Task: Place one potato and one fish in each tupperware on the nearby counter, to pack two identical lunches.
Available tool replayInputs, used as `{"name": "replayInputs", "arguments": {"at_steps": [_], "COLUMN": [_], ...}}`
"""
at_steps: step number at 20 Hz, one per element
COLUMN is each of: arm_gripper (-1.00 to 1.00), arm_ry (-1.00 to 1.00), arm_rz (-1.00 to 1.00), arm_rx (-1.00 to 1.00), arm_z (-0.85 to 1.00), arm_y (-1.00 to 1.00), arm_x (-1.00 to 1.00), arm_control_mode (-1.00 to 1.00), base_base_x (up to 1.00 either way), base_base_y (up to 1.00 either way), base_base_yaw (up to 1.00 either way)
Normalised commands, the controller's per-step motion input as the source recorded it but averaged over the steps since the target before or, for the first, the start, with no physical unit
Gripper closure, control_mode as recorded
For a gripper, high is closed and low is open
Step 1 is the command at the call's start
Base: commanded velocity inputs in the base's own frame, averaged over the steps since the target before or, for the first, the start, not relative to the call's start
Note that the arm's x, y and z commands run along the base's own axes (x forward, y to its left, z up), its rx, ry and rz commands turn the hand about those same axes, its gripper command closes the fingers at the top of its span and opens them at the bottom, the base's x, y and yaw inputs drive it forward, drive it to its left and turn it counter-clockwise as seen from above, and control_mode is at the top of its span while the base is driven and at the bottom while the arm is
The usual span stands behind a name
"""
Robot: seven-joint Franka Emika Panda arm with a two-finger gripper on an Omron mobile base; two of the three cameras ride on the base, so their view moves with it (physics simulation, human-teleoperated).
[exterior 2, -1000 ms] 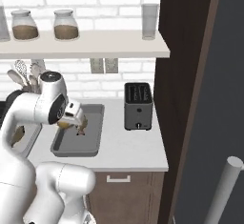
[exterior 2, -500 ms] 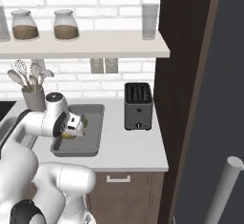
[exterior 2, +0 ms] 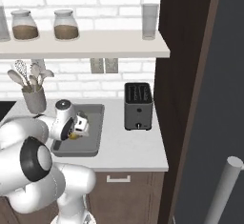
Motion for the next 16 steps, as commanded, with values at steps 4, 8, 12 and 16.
{"name": "replayInputs", "arguments": {"at_steps": [4,8,12,16], "arm_gripper": [-1.00,-1.00,-1.00,-1.00], "arm_ry": [0.22,0.17,0.02,-0.05], "arm_rz": [-0.09,-0.10,-0.09,-0.02], "arm_rx": [0.00,0.00,0.02,0.01], "arm_z": [0.60,1.00,1.00,0.92], "arm_y": [0.00,-0.06,-0.37,-0.27], "arm_x": [0.00,-0.53,-1.00,-1.00], "arm_control_mode": [-1.00,-1.00,-1.00,-1.00], "base_base_x": [0.00,0.00,0.00,0.00], "base_base_y": [0.00,0.00,0.00,0.00], "base_base_yaw": [0.00,0.00,0.00,0.00]}}
